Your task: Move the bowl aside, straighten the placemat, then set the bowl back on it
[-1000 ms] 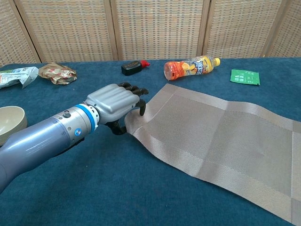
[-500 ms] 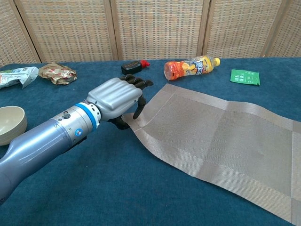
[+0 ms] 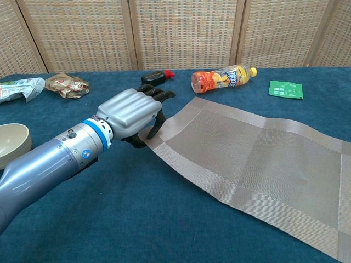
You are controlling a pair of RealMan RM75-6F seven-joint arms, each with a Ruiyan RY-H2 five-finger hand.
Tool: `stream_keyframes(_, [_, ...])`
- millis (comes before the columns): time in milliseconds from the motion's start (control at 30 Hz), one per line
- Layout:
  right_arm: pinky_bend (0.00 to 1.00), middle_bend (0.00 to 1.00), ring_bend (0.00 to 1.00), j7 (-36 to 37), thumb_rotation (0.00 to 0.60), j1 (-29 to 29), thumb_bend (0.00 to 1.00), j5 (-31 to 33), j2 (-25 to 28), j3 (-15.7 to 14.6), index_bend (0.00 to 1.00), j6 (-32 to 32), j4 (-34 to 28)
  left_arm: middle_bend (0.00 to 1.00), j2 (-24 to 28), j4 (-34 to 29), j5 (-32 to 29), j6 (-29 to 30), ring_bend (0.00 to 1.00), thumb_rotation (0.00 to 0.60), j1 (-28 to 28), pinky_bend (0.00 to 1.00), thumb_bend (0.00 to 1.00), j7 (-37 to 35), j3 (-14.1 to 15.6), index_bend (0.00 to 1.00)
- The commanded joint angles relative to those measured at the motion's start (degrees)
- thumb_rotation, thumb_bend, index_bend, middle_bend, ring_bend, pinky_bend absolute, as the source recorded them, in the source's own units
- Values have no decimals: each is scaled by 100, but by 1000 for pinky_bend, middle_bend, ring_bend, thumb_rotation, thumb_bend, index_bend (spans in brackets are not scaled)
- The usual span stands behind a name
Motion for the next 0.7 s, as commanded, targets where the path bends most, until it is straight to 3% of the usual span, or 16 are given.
stream_keyframes(33, [0, 0, 0, -10, 600, 0, 154, -30, 7, -18, 0, 6, -23, 0, 103, -103, 24, 28, 0, 600, 71, 0, 569, -10, 37, 635])
stream_keyframes(367, [0, 0, 0, -77, 600, -13, 154, -131, 30, -66, 0, 70, -113, 0, 491, -539, 203, 256, 0, 600, 323, 0, 601, -27, 224, 599])
stream_keyframes(700, [0, 0, 0, -179, 600, -54, 153, -213, 67, -94, 0, 195, -224, 0, 1529, -1907, 683, 786, 0, 600, 905, 0, 597, 78, 868, 590])
